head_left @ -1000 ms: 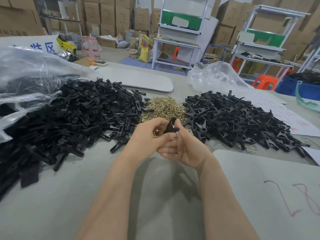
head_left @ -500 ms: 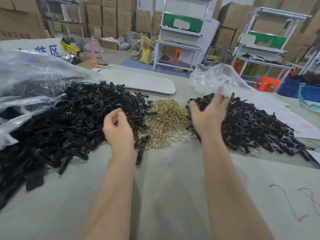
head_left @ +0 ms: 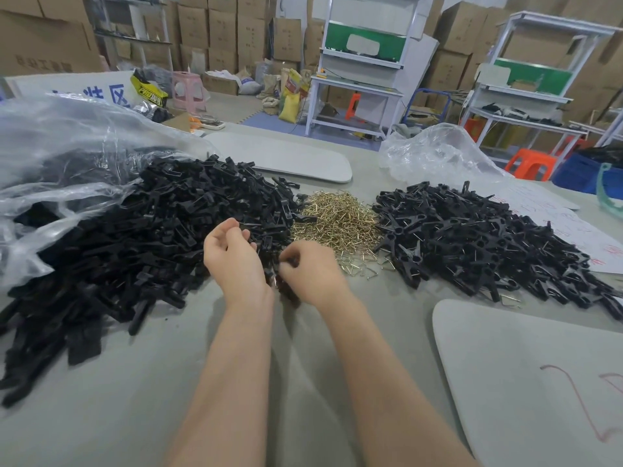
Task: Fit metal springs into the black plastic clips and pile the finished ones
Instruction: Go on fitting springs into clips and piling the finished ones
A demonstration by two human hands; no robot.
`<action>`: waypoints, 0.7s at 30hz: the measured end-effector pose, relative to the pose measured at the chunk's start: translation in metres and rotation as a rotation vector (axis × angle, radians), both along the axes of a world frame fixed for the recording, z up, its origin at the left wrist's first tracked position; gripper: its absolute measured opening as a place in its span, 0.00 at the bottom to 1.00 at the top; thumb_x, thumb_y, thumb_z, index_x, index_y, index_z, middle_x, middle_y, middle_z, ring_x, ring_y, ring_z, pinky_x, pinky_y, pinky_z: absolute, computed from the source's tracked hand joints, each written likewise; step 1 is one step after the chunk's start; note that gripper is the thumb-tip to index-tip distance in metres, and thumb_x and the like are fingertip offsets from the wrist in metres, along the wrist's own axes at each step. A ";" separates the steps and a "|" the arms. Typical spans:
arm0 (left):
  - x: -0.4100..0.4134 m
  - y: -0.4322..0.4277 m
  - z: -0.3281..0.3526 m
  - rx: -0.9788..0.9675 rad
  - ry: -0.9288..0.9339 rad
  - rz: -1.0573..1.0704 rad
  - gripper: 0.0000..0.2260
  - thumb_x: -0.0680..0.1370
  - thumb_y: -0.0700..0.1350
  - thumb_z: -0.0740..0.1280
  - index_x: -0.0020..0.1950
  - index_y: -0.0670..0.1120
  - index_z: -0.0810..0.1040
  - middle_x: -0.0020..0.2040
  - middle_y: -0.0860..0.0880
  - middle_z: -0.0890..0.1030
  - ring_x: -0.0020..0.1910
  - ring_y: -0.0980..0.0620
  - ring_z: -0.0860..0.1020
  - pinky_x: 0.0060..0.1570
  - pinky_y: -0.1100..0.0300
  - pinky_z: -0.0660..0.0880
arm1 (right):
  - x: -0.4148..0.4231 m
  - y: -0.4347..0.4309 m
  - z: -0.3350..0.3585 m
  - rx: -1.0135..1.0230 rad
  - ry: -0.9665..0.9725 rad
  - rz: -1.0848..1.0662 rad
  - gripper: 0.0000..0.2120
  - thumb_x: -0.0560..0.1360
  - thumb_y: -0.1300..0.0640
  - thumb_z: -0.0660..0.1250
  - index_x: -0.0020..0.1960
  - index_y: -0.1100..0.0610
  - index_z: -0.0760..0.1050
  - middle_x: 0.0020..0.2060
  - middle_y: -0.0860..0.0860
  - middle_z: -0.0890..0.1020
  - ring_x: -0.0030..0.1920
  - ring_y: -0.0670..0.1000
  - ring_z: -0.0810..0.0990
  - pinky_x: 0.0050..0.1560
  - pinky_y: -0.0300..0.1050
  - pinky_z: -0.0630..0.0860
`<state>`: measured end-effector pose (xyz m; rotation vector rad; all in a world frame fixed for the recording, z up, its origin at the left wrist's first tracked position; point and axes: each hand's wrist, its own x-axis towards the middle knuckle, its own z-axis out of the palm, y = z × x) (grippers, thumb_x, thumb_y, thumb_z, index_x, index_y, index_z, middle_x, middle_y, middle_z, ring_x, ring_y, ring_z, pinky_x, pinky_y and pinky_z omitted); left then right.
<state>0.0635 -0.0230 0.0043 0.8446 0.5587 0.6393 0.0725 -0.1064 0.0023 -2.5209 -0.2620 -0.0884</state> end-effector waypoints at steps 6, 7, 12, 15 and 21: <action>0.000 -0.001 0.001 0.009 -0.004 0.004 0.09 0.79 0.39 0.59 0.45 0.51 0.74 0.41 0.55 0.76 0.38 0.64 0.76 0.39 0.68 0.72 | -0.011 -0.033 0.013 0.099 0.045 -0.008 0.09 0.75 0.57 0.66 0.42 0.61 0.82 0.31 0.53 0.80 0.31 0.52 0.76 0.32 0.42 0.73; 0.000 -0.001 0.001 0.016 -0.004 0.006 0.09 0.79 0.39 0.59 0.45 0.51 0.74 0.40 0.55 0.76 0.33 0.66 0.75 0.37 0.69 0.71 | -0.015 -0.029 0.012 0.019 0.071 0.028 0.14 0.73 0.52 0.68 0.38 0.63 0.81 0.27 0.54 0.78 0.28 0.53 0.73 0.29 0.43 0.70; -0.001 -0.003 -0.001 0.110 -0.006 0.011 0.10 0.78 0.38 0.59 0.44 0.51 0.75 0.42 0.54 0.77 0.34 0.66 0.76 0.40 0.68 0.73 | -0.025 -0.004 -0.008 -0.253 -0.017 0.064 0.13 0.73 0.56 0.68 0.35 0.57 0.67 0.36 0.53 0.65 0.35 0.55 0.67 0.34 0.41 0.61; 0.000 -0.003 -0.002 0.382 -0.029 -0.079 0.09 0.78 0.38 0.60 0.49 0.50 0.78 0.48 0.53 0.78 0.45 0.61 0.76 0.50 0.67 0.72 | -0.017 -0.017 -0.003 -0.055 -0.022 0.016 0.08 0.74 0.57 0.68 0.39 0.60 0.78 0.35 0.57 0.75 0.37 0.58 0.72 0.32 0.45 0.63; 0.000 -0.026 -0.015 1.127 0.060 -0.519 0.06 0.78 0.48 0.65 0.46 0.50 0.81 0.39 0.57 0.80 0.39 0.59 0.76 0.37 0.74 0.68 | -0.011 -0.059 0.004 0.165 -0.251 -0.008 0.05 0.71 0.62 0.70 0.46 0.61 0.81 0.47 0.53 0.79 0.49 0.50 0.76 0.51 0.36 0.69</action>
